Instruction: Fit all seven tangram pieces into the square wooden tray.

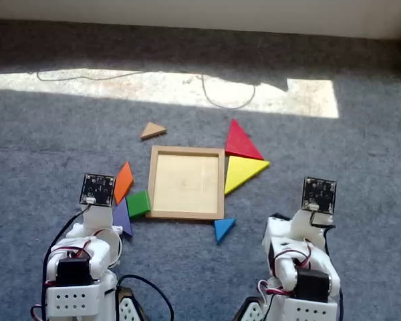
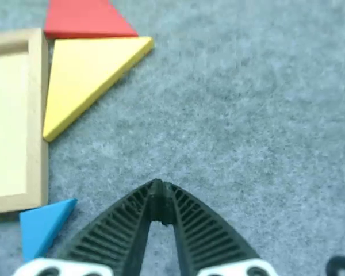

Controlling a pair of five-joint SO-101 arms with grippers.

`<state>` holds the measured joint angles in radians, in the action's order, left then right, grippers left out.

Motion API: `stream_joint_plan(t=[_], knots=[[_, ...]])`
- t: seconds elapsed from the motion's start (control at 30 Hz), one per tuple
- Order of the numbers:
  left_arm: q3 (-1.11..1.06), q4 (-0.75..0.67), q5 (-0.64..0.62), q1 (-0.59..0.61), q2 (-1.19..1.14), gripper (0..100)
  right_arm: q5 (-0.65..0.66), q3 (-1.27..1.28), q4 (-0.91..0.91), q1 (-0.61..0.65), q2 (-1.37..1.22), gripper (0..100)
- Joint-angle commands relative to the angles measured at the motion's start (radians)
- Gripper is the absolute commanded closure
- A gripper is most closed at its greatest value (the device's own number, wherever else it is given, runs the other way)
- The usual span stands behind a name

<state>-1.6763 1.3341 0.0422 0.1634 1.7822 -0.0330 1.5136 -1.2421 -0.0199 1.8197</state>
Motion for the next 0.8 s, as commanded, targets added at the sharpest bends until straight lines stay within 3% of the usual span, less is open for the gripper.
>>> stream_joint_plan(t=[0.0,0.2,0.37,0.63,0.77], knots=[[-0.019,0.005,0.005,0.007,0.039,99,-0.031,-0.163,0.027,-0.005,-0.018,99.4],[-0.019,0.005,0.003,0.007,0.039,99,-0.035,-0.414,0.027,-0.005,-0.311,99.4],[-0.019,0.005,0.003,0.007,0.039,99,-0.19,-0.633,0.027,0.007,-0.601,99.2],[-0.019,0.005,0.003,0.007,0.039,99,-0.356,-0.794,0.031,0.232,-0.9,98.2],[-0.019,0.005,0.003,0.007,0.039,99,-0.485,-0.817,0.044,0.338,-1.05,84.5]])
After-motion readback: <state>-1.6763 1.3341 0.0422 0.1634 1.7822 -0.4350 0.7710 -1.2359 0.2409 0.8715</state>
